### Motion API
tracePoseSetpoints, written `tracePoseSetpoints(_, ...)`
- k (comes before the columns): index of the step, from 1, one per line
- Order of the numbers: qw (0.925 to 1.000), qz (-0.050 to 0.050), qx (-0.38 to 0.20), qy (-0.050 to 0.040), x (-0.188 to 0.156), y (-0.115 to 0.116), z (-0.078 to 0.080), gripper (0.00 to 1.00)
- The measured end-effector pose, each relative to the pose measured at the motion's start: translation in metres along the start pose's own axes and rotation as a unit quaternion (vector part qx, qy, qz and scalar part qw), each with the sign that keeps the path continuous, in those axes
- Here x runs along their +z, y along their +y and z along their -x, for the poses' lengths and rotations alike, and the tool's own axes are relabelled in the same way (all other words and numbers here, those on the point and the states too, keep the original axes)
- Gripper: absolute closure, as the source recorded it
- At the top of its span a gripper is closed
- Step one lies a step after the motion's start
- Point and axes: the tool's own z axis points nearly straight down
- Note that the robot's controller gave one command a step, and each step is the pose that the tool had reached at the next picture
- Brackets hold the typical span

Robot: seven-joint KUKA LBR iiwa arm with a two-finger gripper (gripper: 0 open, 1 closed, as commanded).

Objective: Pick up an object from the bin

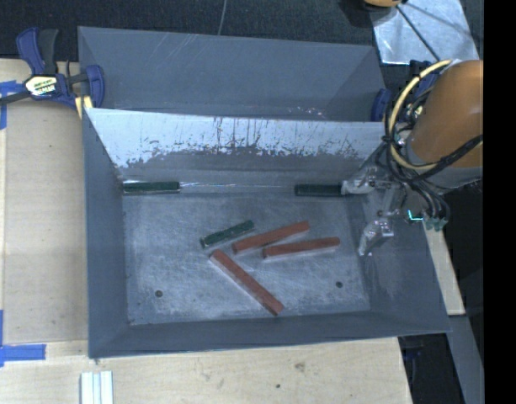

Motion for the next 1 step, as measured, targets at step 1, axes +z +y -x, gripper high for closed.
tracePoseSetpoints(1,1.0000,-0.001,-0.001,-0.0042,-0.0046,0.0004,0.0018,0.00)
